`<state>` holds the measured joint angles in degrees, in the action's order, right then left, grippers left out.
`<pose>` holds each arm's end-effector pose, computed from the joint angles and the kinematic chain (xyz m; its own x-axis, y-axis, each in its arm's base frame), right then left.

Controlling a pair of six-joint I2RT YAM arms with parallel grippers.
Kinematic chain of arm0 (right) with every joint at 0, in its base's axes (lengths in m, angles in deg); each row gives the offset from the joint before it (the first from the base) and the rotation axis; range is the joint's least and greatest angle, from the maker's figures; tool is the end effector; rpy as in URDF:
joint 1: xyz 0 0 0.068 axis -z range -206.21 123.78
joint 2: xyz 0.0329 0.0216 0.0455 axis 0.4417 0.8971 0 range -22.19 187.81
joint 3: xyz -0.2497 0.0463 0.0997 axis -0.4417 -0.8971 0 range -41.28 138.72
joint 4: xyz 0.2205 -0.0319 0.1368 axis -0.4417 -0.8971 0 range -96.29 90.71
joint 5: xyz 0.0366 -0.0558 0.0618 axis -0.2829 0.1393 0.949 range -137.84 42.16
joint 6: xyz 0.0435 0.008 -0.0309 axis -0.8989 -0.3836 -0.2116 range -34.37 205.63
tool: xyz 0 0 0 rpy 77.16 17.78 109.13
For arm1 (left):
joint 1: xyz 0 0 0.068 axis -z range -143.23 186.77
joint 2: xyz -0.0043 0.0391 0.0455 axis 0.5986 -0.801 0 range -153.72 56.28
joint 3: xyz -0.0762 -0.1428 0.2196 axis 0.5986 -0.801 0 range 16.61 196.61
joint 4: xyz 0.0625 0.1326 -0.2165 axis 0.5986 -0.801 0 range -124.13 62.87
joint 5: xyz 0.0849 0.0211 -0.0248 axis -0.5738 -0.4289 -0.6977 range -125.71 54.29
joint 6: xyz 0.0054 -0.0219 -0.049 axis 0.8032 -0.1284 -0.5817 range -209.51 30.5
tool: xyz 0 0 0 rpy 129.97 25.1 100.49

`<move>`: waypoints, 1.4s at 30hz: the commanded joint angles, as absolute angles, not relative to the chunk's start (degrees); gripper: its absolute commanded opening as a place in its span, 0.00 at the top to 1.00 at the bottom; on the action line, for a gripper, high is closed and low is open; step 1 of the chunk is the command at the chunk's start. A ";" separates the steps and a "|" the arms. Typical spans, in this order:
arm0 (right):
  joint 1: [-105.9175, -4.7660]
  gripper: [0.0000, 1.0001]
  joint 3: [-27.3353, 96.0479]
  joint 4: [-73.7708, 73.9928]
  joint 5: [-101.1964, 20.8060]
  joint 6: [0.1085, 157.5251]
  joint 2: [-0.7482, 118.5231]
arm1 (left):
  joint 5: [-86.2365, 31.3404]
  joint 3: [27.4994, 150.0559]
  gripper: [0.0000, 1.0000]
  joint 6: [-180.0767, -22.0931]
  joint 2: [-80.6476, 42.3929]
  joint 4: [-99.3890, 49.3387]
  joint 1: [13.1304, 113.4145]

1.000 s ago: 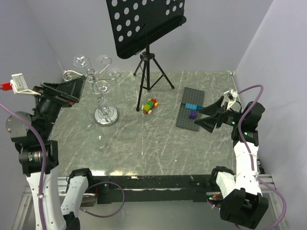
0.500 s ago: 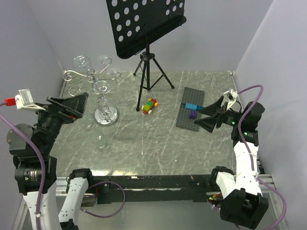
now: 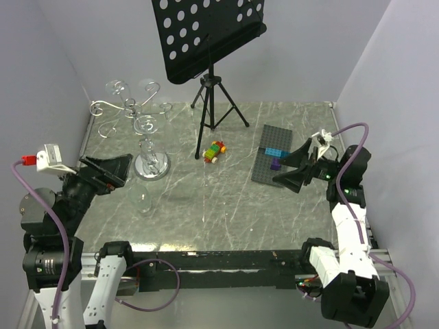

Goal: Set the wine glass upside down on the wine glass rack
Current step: Pick up the wine glass at the center of the board.

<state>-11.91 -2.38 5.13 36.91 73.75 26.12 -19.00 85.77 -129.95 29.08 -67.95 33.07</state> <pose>0.1763 -0.0083 0.3230 -0.2757 0.0897 -0.9570 -0.9012 0.3222 0.2898 0.0360 -0.0079 0.4448 -0.1309 -0.6312 -0.7645 0.1842 0.7423 -0.6443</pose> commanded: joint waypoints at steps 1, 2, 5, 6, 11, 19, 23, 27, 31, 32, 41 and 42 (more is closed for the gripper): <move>-17.50 0.00 -2.78 18.16 53.68 70.62 26.41 | -21.47 85.43 0.04 -127.56 30.44 -68.96 33.17; -18.91 0.00 -2.87 23.42 53.68 67.73 26.50 | -22.08 85.34 0.03 -127.56 30.70 -69.14 33.26; -23.73 0.00 -2.26 44.22 53.76 55.96 29.73 | -22.52 84.29 0.03 -127.73 31.40 -68.88 33.26; -25.67 0.00 -1.56 51.52 53.68 49.05 32.19 | -22.96 83.94 0.03 -127.82 31.58 -68.88 33.26; -37.35 0.00 6.77 90.06 53.85 21.17 46.86 | -29.81 84.90 0.03 -128.00 32.20 -70.46 33.26; -48.97 0.00 18.03 92.10 53.85 18.14 57.51 | -33.34 87.97 0.03 -128.62 32.20 -70.63 33.26; -51.79 0.00 24.01 94.84 53.94 7.96 62.96 | -33.07 88.50 0.03 -128.35 31.58 -70.37 33.26; -53.46 0.00 29.64 94.84 53.85 0.48 64.73 | -33.25 89.47 0.03 -128.35 31.06 -70.37 33.26; -55.04 0.00 33.07 94.75 53.85 -2.34 63.41 | -34.12 91.05 0.03 -127.91 30.53 -70.63 33.26; -55.30 0.00 34.30 94.84 53.94 -3.22 63.76 | -34.21 91.57 0.03 -127.65 30.35 -70.81 33.26; -55.22 0.00 49.23 94.84 53.94 -14.20 72.37 | -33.07 94.04 0.03 -127.65 29.47 -71.42 33.26; -55.22 0.00 51.25 94.84 53.94 -15.34 72.72 | -33.25 94.48 0.03 -127.39 29.39 -71.77 33.26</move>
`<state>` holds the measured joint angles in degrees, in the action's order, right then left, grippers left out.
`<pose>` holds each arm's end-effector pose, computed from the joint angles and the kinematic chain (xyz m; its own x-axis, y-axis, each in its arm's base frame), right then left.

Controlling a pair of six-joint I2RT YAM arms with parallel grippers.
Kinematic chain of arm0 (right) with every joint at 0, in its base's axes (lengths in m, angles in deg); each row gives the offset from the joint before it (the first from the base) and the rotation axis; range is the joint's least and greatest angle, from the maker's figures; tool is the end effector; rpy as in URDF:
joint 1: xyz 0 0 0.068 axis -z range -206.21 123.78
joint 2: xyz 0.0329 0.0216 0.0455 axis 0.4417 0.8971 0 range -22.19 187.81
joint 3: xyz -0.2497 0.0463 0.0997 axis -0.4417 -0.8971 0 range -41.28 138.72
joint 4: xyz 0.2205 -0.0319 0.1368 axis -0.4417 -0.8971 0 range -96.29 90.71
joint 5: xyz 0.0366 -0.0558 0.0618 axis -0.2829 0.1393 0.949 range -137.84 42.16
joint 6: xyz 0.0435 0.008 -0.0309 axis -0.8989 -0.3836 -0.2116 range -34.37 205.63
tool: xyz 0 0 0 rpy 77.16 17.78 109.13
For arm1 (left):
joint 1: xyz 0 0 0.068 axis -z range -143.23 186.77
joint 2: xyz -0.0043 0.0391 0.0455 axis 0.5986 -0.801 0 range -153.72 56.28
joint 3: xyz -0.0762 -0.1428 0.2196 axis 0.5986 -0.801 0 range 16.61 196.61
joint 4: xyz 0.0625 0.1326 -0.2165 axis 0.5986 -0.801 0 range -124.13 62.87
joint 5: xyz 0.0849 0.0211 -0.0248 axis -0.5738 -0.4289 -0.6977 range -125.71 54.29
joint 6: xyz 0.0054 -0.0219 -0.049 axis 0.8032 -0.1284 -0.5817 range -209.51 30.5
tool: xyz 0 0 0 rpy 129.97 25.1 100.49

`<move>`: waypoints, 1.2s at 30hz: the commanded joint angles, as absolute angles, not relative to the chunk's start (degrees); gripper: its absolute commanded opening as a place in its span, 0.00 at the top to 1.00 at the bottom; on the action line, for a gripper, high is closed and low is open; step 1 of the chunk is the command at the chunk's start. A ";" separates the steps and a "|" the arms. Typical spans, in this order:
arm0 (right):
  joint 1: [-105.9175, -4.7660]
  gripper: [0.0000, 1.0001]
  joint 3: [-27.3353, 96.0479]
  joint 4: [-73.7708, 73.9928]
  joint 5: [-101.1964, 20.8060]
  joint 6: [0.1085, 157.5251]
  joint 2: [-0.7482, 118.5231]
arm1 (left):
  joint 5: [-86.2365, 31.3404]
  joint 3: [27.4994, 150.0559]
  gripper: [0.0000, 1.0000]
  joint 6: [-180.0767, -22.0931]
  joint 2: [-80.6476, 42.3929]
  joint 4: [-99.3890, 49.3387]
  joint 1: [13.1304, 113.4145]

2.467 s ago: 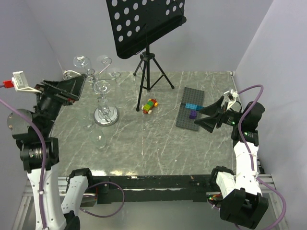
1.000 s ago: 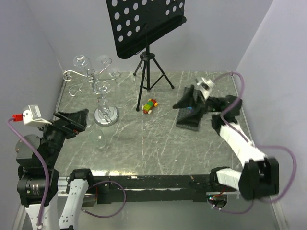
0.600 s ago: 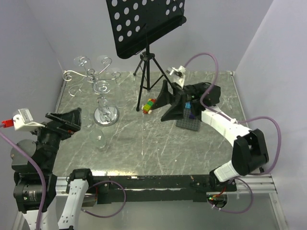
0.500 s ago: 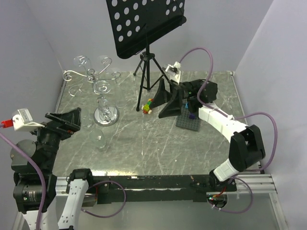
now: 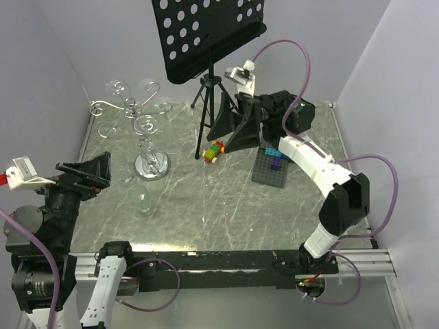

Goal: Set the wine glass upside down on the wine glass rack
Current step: Pick up the wine glass at the center of the board.

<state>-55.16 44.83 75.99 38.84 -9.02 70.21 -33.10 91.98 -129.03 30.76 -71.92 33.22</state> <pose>0.2526 0.1804 0.4811 -0.4064 -0.1587 -0.8998 -0.7866 -0.4403 0.4329 0.0031 -0.0014 0.4629 0.0785 -0.6322 -0.7708 0.0432 0.7747 -0.6309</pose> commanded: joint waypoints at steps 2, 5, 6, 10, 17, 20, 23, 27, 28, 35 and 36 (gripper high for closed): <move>-55.22 0.00 54.86 94.75 53.59 -17.45 73.17 | -33.16 95.01 0.03 -127.21 29.38 -72.13 33.26; -54.96 0.00 59.17 94.84 51.58 -20.53 73.08 | -32.81 94.83 0.03 -127.56 29.38 -72.13 33.35; -55.04 0.00 59.79 94.75 50.52 -21.15 72.82 | -32.63 94.48 0.03 -127.74 29.47 -71.78 33.26; -55.04 0.00 59.27 92.83 47.71 -21.17 70.19 | -32.19 93.60 0.03 -128.44 29.47 -70.99 33.26; -55.04 0.00 58.75 81.78 45.07 -8.19 61.14 | -31.23 93.16 0.03 -128.79 29.12 -70.20 33.26; -55.04 0.00 55.15 61.70 44.28 14.17 56.83 | -30.70 93.07 0.03 -128.97 29.03 -69.76 33.34; -55.13 0.00 52.15 35.60 41.64 40.37 53.92 | -30.52 92.90 0.03 -128.97 29.12 -69.76 33.34; -55.13 0.00 55.56 1.69 34.90 70.42 55.06 | -31.14 93.07 0.03 -128.27 29.38 -70.90 33.34; -55.65 0.00 58.54 -12.34 30.17 82.61 55.58 | -31.31 93.07 0.03 -128.09 29.47 -71.16 33.26; -63.47 0.00 53.85 -32.26 1.24 114.78 54.20 | -31.93 92.72 0.03 -127.56 29.82 -71.43 33.26; -65.05 0.00 51.04 -32.17 -0.62 118.90 52.88 | -32.10 92.46 0.03 -127.39 29.82 -71.43 33.26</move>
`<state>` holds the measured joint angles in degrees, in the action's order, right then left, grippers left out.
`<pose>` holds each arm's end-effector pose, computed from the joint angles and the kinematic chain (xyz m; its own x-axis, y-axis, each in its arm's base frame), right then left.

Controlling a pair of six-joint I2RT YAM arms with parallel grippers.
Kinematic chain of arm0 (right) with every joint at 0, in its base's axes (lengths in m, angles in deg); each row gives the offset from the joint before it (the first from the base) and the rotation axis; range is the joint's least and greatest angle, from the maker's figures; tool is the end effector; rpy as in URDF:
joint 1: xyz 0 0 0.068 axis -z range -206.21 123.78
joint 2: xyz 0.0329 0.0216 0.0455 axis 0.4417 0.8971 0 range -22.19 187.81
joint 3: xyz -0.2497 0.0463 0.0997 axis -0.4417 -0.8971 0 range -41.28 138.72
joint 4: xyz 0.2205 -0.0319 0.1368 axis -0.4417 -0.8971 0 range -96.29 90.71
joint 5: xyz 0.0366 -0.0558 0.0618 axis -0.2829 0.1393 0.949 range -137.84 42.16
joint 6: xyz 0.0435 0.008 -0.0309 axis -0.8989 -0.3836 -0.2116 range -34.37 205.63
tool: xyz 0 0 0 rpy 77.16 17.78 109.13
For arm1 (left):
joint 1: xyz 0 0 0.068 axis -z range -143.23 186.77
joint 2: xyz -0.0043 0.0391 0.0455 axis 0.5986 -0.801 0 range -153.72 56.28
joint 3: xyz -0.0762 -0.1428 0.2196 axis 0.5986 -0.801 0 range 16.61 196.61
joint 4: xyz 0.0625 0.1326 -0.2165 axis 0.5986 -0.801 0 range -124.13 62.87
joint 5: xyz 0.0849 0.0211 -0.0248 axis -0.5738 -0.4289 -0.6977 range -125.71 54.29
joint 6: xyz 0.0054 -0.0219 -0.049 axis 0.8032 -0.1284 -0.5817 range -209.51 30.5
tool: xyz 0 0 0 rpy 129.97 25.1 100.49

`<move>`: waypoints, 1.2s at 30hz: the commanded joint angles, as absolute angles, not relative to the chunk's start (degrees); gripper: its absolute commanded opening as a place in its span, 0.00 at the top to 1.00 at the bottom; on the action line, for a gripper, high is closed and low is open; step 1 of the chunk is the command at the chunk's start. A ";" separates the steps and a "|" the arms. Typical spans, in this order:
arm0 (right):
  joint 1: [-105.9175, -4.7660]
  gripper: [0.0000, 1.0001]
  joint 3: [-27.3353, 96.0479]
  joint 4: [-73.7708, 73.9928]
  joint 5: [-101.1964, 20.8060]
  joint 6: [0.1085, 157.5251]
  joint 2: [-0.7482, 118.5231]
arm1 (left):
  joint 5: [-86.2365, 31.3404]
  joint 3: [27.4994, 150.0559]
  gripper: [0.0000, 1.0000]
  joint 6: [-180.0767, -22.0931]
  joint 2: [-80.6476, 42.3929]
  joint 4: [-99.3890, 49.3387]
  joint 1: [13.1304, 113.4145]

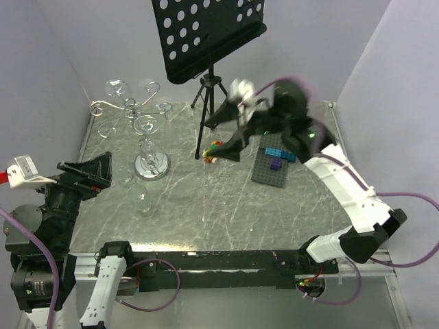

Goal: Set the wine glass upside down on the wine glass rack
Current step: Pick up the wine glass at the center of the board.

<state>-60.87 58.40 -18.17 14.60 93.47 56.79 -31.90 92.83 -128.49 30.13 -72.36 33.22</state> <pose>0.2025 0.1784 0.5182 0.1612 0.0346 -0.9863 -0.9791 -0.1196 -0.1642 0.0036 -0.0021 0.4655 0.0628 -0.6251 -0.7780 0.0563 0.7805 -0.6226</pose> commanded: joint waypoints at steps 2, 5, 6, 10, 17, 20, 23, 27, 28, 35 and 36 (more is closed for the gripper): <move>-68.74 0.00 46.37 -32.42 -2.40 126.02 50.59 | -32.80 92.02 0.03 -127.39 29.91 -71.43 33.26; -72.34 0.00 43.89 -37.51 0.33 135.71 50.75 | -35.00 91.67 0.03 -127.65 30.18 -72.04 33.26; -73.66 0.00 44.24 -39.01 0.41 137.21 51.63 | -35.53 91.67 0.04 -127.65 30.26 -72.48 33.26; -78.94 0.00 45.99 -43.32 -3.35 143.36 55.93 | -38.95 91.58 0.03 -127.56 31.23 -73.80 33.26; -86.50 0.03 50.91 -41.84 -9.95 144.00 67.26 | -45.37 90.09 0.03 -129.76 33.86 -76.17 33.26; -88.70 0.10 55.65 -41.66 -11.44 141.98 73.06 | -47.13 89.65 0.03 -129.94 34.83 -77.05 33.26; -90.46 0.19 60.31 -41.83 -13.38 140.13 78.51 | -48.27 89.64 0.03 -129.50 35.80 -77.84 33.26; -91.69 0.27 65.41 -41.57 -15.84 138.02 84.75 | -49.42 88.95 0.03 -129.85 37.73 -78.28 33.26; -91.87 0.29 66.73 -41.57 -16.37 137.49 85.90 | -49.68 88.68 0.03 -129.76 38.34 -78.28 33.26; -93.27 0.37 74.29 -42.01 -18.57 136.87 93.99 | -52.58 88.24 0.03 -128.71 41.07 -78.63 33.26; -93.62 0.39 75.69 -42.27 -18.66 136.87 95.48 | -53.02 88.15 0.03 -128.62 41.94 -78.37 33.26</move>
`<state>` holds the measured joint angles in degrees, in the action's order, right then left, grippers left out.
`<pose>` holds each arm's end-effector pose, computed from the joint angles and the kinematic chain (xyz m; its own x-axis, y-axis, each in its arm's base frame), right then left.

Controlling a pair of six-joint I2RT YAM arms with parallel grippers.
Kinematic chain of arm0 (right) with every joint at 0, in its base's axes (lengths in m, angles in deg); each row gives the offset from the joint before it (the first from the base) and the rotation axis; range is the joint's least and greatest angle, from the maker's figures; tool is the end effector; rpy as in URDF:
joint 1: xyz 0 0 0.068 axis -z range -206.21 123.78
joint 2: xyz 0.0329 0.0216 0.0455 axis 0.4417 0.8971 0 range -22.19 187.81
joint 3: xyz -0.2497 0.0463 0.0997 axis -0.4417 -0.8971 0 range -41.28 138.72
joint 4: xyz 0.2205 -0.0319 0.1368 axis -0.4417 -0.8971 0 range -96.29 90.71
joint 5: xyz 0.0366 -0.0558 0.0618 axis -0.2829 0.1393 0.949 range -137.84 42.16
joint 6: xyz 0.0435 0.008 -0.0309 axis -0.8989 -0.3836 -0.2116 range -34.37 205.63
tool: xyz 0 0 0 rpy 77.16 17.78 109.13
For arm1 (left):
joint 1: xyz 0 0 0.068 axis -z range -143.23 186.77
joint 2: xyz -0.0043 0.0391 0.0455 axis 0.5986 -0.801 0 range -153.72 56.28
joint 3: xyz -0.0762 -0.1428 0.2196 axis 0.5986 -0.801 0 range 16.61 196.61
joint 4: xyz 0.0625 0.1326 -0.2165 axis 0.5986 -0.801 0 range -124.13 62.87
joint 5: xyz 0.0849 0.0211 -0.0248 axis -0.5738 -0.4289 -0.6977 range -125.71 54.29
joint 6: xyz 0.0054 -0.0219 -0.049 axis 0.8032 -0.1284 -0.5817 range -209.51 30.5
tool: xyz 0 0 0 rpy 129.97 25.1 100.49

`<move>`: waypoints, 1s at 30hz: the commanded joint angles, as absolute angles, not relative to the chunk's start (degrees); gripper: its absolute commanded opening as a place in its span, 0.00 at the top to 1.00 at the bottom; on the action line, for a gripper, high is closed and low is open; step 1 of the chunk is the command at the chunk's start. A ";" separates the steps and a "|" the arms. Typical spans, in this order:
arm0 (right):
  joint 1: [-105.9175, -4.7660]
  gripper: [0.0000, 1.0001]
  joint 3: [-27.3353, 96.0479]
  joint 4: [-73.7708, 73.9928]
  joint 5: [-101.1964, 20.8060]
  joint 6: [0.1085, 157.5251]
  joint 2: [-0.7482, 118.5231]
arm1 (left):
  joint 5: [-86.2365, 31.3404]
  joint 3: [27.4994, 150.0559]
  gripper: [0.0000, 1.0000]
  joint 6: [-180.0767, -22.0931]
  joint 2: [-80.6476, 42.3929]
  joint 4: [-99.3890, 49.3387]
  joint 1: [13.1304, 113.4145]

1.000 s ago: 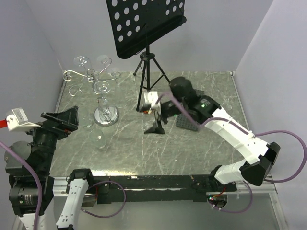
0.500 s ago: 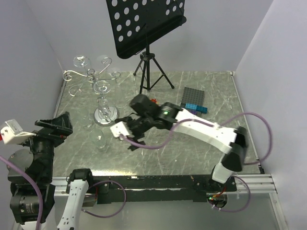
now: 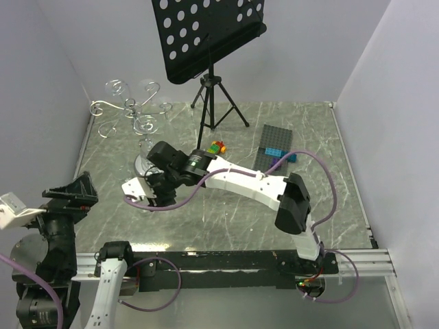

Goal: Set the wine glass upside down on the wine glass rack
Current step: Pick up the wine glass at the center of the board.

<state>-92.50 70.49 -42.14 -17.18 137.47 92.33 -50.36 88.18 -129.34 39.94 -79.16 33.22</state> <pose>0.1645 0.4197 0.3271 0.5546 -0.4194 -0.7187 -0.8012 -0.5024 -0.3250 -0.0351 0.0069 0.4293 0.2426 -0.6060 -0.7576 -0.2038 0.7316 -0.6505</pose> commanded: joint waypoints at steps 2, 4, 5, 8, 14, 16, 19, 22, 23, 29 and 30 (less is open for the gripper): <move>-94.15 0.43 78.76 -43.41 -18.83 136.78 98.38 | -54.25 87.98 0.03 -128.62 43.61 -77.58 33.26; -94.59 0.45 81.50 -43.94 -19.44 136.70 100.58 | -55.31 88.06 0.03 -128.18 44.93 -77.49 33.26; -94.85 0.45 82.38 -43.86 -19.71 136.61 101.37 | -56.09 88.41 0.03 -128.26 45.38 -77.66 33.26; -95.03 0.47 84.40 -43.59 -20.59 136.52 103.83 | -58.03 89.20 0.03 -127.83 45.82 -78.63 33.26; -95.03 0.47 86.95 -43.42 -21.82 136.43 107.35 | -60.93 89.21 0.03 -127.30 49.42 -76.70 33.26; -95.03 0.48 87.13 -43.15 -21.91 136.34 107.97 | -60.93 89.21 0.03 -127.04 49.69 -76.52 33.26; -95.03 0.47 87.22 -42.63 -22.70 136.26 108.67 | -60.76 89.29 0.03 -126.95 49.51 -76.87 33.26; -95.03 0.48 87.66 -42.19 -23.57 136.08 109.55 | -60.23 89.03 0.03 -127.12 49.51 -76.88 33.26; -94.95 0.48 87.83 -42.18 -23.67 135.99 109.82 | -60.06 88.94 0.03 -127.12 49.69 -76.87 33.26; -94.86 0.49 88.54 -42.18 -24.19 135.90 111.22 | -59.79 89.12 0.03 -126.77 49.60 -77.05 33.26; -94.86 0.50 88.54 -42.36 -23.93 135.99 111.40 | -59.79 89.21 0.03 -126.77 49.51 -77.05 33.26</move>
<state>-94.92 85.44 -42.93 -23.43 136.20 109.57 -59.70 88.83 -128.05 49.62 -78.48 33.22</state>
